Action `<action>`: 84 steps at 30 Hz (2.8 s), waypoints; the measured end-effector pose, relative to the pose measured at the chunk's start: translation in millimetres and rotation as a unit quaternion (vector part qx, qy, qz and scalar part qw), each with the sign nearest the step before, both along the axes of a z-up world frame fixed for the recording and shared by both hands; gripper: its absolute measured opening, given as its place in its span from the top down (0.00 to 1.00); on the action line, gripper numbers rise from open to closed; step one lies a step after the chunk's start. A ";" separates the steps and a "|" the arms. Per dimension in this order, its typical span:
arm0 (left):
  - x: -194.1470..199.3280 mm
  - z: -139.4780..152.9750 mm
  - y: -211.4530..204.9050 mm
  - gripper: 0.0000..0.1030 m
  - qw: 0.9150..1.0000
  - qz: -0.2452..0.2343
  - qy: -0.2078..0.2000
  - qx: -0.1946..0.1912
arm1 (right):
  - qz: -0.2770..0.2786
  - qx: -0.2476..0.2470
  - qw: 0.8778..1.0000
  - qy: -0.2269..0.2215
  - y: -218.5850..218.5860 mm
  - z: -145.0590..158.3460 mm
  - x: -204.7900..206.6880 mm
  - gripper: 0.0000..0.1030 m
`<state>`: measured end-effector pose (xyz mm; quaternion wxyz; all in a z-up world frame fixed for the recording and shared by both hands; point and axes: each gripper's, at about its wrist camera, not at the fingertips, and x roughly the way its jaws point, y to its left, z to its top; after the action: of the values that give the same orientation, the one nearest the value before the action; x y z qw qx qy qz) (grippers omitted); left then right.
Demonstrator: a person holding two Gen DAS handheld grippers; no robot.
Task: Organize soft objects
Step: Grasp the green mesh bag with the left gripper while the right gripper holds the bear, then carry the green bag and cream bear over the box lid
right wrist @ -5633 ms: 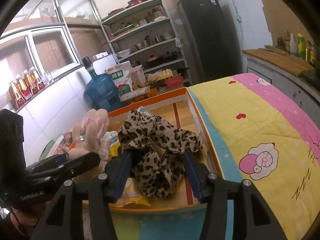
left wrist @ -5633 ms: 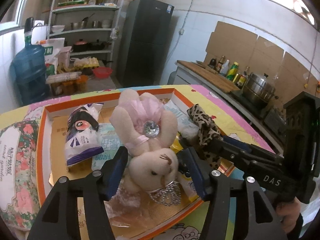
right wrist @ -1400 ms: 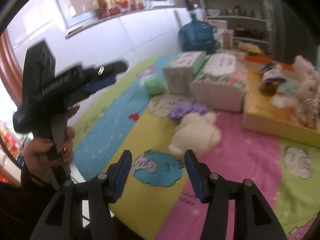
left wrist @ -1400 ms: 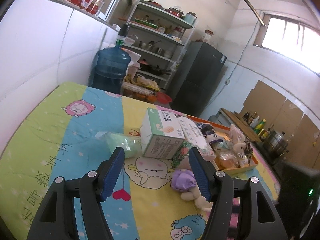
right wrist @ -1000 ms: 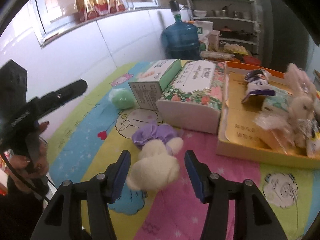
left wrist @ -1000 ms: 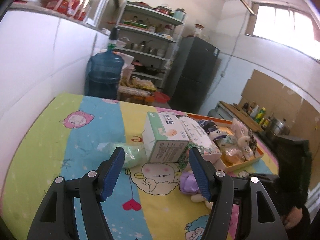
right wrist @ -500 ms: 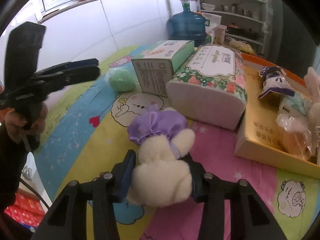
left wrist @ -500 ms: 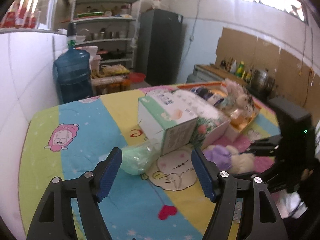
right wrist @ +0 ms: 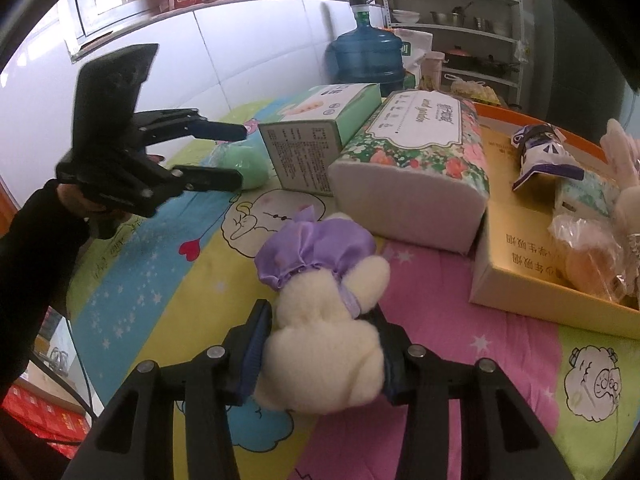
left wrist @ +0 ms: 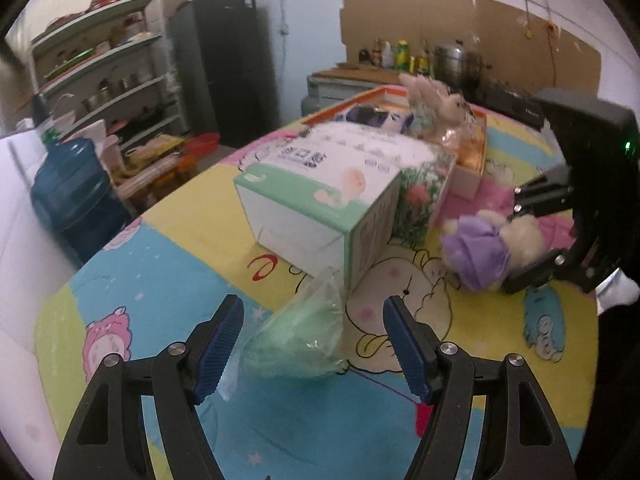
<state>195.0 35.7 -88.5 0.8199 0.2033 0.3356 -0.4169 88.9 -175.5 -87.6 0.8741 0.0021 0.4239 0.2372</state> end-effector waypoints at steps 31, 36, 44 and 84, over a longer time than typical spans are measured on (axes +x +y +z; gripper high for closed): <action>-27.4 -4.6 3.9 0.53 0.997 0.074 -0.016 -0.017 | -0.022 0.017 0.999 -0.018 0.8 7.6 -11.1 0.56; -44.3 2.8 10.2 0.53 0.994 0.097 -0.017 -0.045 | -0.022 0.022 0.999 -0.027 0.6 14.8 -17.9 0.56; -82.2 25.4 9.1 0.53 0.986 0.133 -0.042 -0.086 | -0.026 0.031 0.998 -0.044 -3.1 26.1 -29.0 0.56; -99.7 95.9 -164.3 0.53 0.958 0.176 -0.036 -0.224 | -0.182 0.040 0.970 -0.158 -192.8 90.5 -62.2 0.56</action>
<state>95.4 -128.6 7.4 0.9164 -0.0324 0.2343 -0.3229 26.7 -368.3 2.8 0.9576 0.0772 0.2632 0.0883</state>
